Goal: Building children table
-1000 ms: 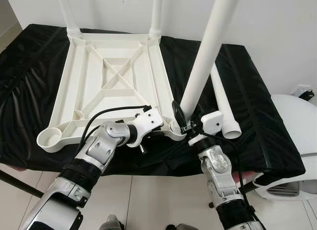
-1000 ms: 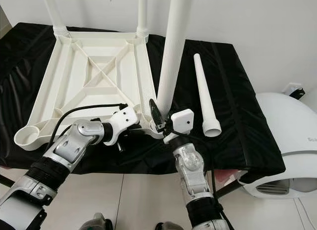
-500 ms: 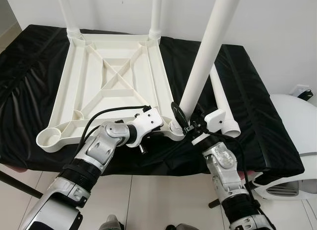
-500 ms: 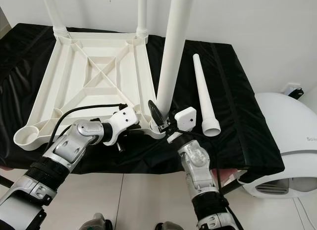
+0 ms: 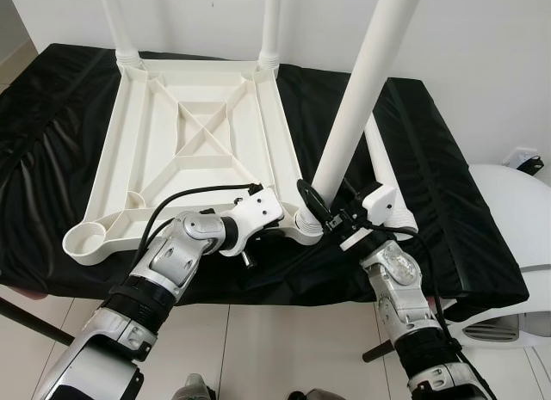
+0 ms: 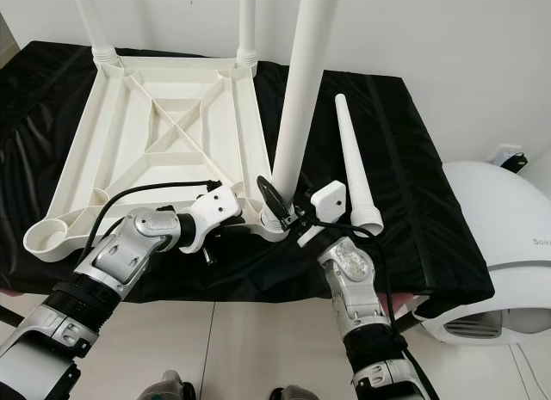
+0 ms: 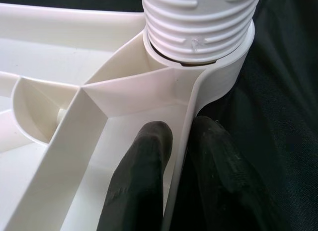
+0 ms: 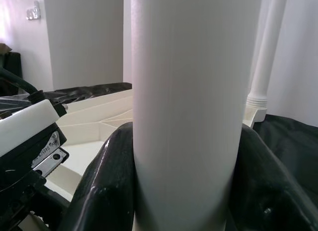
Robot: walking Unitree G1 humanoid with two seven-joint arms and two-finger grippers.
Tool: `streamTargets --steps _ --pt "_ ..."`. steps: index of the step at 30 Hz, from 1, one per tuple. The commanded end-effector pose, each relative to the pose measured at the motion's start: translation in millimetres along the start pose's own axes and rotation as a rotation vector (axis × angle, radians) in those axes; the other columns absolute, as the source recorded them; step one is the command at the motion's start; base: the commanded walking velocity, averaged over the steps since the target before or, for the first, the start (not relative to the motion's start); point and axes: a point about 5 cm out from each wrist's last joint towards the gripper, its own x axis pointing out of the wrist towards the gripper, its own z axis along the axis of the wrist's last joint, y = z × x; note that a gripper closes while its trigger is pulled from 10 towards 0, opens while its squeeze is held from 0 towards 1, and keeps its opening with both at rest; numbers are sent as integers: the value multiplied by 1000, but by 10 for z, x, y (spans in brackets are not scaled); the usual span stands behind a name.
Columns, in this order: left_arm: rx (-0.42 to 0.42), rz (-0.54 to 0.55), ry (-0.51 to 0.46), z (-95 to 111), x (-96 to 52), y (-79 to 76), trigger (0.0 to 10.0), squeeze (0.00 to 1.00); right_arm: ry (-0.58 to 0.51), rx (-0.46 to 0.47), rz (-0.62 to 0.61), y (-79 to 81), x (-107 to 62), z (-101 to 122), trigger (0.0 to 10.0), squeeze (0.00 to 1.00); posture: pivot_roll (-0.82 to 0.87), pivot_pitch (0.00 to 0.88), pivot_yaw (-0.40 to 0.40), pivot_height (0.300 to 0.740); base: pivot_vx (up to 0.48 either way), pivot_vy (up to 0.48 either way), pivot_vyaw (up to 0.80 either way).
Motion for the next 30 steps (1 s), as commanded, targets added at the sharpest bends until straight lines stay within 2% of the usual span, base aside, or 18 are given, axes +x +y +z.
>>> streamTargets --steps 1,12,19,20,24,30 --pt "40 -13 -27 76 -63 46 10000 0 297 91 -171 -288 -530 -435 10000 0 10 51 -28 740 0 0 0" --pt "39 -10 -26 77 -67 57 10000 0 325 133 -167 -339 -510 -473 10000 0 14 54 -29 740 0 0 0" --pt "38 -7 -24 71 -77 64 10000 0 329 182 -108 -309 -477 -485 10000 0 16 55 -29 740 0 0 0" --pt "37 -4 -25 74 -77 71 10000 0 320 197 -53 -291 -477 -465 10000 0 18 56 -31 740 0 0 0" --pt "36 -2 -25 74 -78 76 10000 0 329 210 29 -265 -506 -453 10000 0 17 56 -32 740 0 0 0" --pt "36 1 -25 74 -78 81 10000 0 351 204 57 -283 -529 -453 10000 0 15 55 -32 740 0 0 0"
